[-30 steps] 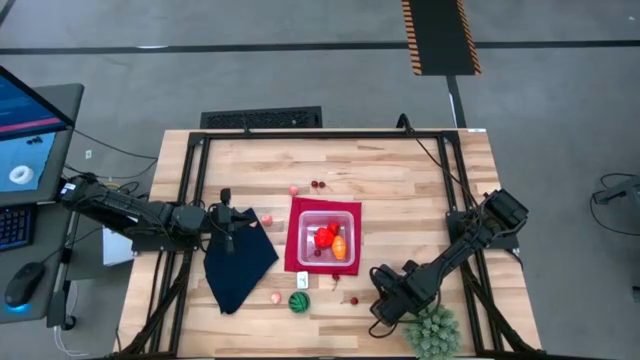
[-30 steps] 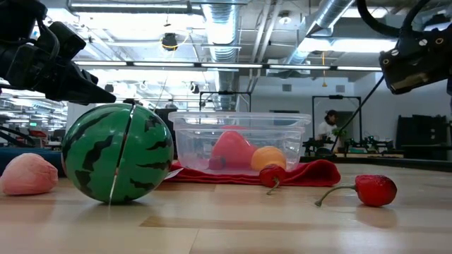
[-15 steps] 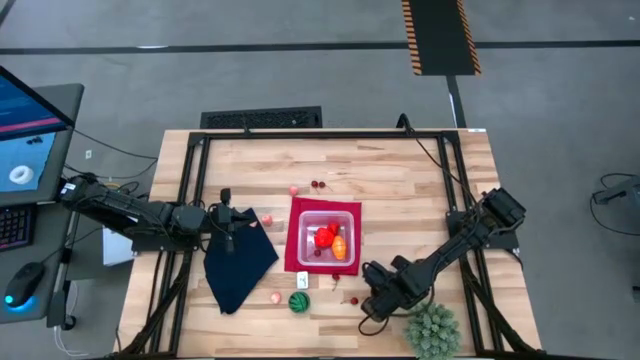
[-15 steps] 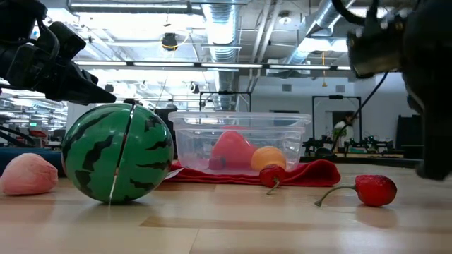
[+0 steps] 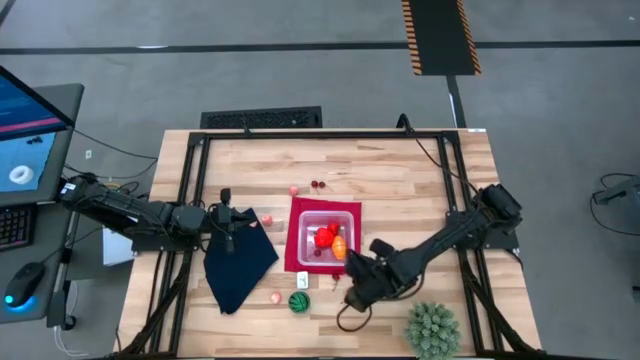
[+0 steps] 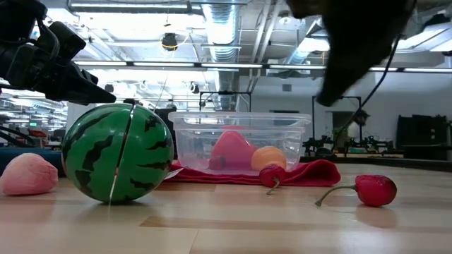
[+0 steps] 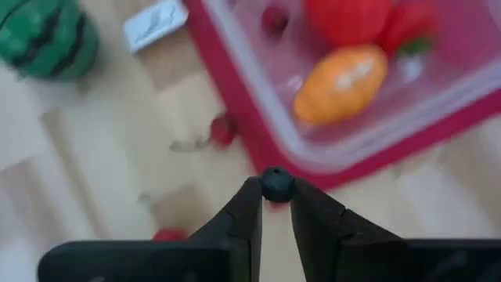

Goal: Pick and placing Produce into tupperware
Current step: Put the blueberry in the transparent bin

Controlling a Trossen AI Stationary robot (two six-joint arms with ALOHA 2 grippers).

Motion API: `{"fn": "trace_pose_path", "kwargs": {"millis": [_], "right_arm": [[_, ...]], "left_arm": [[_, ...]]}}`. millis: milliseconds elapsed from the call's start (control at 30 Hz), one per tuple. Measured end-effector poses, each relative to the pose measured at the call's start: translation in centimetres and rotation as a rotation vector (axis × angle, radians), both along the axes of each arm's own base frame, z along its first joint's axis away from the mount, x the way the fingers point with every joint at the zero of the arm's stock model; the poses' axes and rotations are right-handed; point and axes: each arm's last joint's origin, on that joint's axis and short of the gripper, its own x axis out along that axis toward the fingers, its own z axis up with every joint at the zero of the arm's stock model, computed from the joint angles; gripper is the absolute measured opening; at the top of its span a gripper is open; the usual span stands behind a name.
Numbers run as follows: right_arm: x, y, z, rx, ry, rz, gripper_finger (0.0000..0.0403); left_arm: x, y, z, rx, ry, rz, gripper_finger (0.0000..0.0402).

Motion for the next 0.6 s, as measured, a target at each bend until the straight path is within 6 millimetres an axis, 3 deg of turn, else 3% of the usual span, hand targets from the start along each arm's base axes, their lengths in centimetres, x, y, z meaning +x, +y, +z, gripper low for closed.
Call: {"fn": "trace_pose_path", "kwargs": {"millis": [200,600], "right_arm": [[1.3,-1.9,0.2,-0.096,-0.039,0.031,0.0082],[3.1,-4.2,0.4,-0.120,-0.079,0.082,0.0082]], "left_arm": [[0.0,0.0,0.0,0.000,0.000,0.000,0.0000],[0.0,0.0,0.0,0.000,0.000,0.000,0.0000]]}}
